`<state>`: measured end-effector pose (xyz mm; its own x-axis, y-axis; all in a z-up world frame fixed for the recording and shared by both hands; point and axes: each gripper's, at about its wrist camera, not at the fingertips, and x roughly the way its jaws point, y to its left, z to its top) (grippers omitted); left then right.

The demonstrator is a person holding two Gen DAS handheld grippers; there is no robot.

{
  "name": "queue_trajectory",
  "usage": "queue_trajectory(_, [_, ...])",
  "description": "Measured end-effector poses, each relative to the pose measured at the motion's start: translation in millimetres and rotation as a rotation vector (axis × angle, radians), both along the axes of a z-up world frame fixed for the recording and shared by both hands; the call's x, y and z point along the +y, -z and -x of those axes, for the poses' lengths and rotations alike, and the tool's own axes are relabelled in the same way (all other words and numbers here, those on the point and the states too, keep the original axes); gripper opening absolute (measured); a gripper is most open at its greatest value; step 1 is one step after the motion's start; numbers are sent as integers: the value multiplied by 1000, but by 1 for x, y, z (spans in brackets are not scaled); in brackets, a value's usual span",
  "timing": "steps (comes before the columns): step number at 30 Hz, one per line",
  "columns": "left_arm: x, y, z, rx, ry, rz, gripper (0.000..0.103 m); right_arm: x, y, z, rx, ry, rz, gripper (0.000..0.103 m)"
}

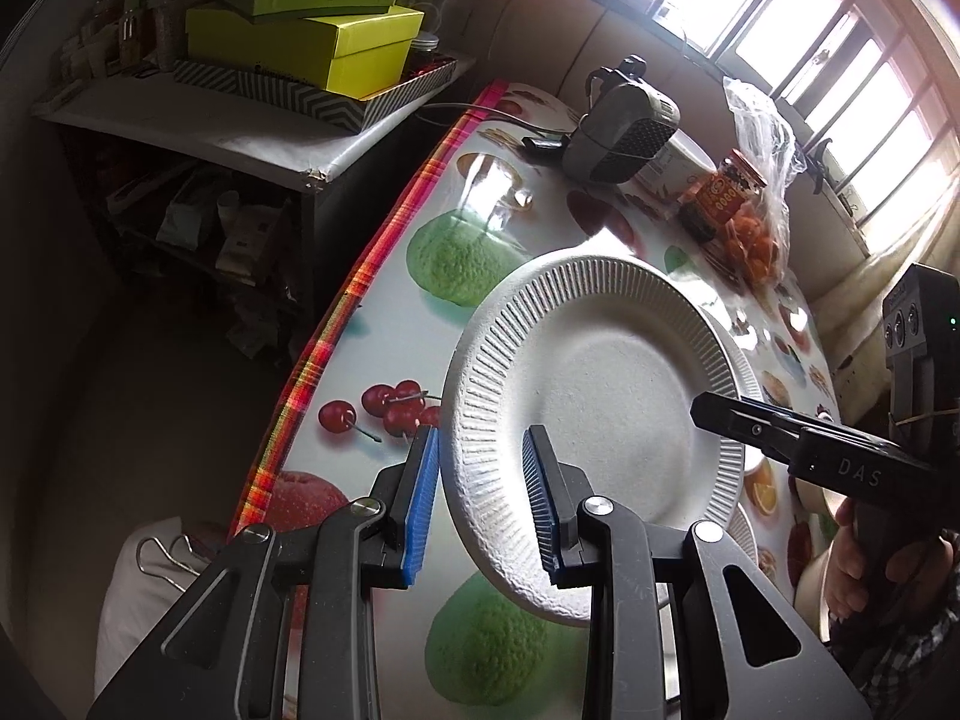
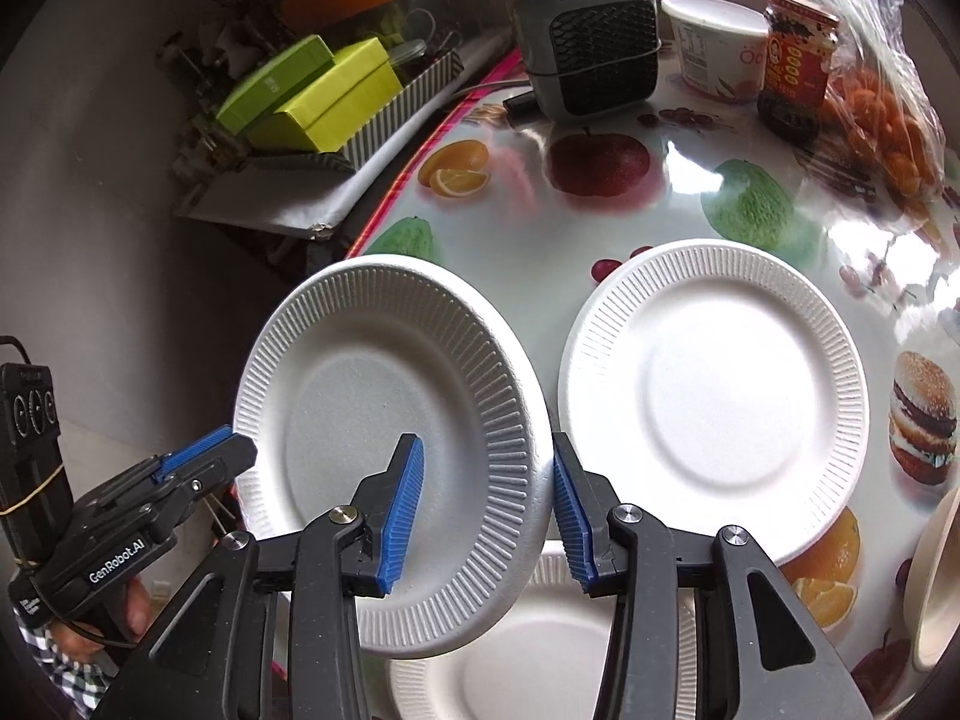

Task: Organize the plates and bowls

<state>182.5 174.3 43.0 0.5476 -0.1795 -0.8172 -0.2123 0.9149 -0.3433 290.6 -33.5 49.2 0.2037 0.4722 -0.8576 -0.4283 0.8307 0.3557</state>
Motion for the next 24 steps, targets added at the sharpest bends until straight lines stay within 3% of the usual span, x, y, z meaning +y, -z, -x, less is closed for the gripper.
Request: queue_trajectory(24, [-76, 5, 16, 14, 169, 6, 30, -91, 4, 57, 27, 124, 1, 44])
